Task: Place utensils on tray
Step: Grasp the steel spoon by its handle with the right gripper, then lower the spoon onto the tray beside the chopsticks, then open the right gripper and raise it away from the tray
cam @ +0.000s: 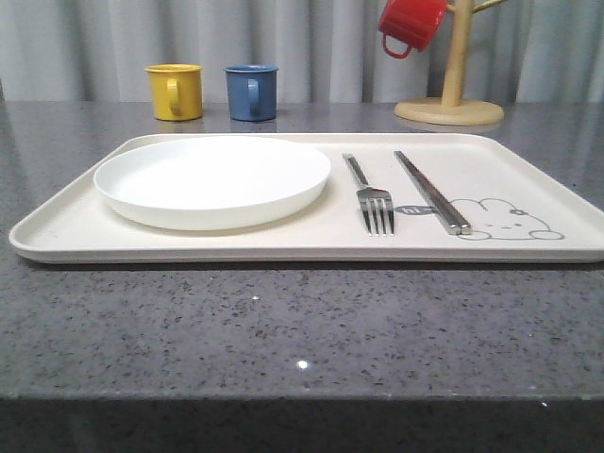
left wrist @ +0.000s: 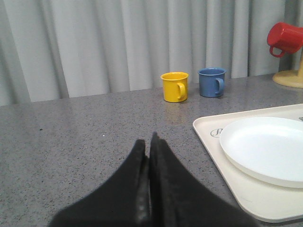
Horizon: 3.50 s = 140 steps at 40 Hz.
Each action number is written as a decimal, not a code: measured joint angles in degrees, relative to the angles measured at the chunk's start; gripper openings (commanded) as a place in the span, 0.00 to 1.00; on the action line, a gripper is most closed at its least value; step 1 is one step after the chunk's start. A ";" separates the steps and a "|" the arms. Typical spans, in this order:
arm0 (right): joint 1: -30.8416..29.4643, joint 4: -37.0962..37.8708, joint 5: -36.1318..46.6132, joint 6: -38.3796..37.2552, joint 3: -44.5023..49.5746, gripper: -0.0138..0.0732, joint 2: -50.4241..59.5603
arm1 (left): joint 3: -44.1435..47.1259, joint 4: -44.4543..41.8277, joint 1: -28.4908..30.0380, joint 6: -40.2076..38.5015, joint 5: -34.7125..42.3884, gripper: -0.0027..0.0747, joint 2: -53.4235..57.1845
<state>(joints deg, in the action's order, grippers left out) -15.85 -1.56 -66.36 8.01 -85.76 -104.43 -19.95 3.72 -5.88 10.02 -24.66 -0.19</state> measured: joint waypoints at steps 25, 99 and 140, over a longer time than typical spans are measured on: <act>0.36 -1.14 -0.94 -2.58 0.00 0.13 2.04 | 0.00 0.00 0.00 0.00 0.00 0.01 0.00; 32.08 -0.35 -1.34 -28.45 0.00 0.13 1.12 | 0.00 0.00 0.00 0.00 0.00 0.01 0.00; 31.98 -0.35 -1.02 -29.05 0.00 0.32 1.12 | 0.00 0.00 0.00 0.00 0.00 0.01 0.00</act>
<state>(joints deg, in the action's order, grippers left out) 16.13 -1.91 -67.38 -21.05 -85.76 -103.30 -19.95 3.72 -5.88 10.02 -24.66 -0.19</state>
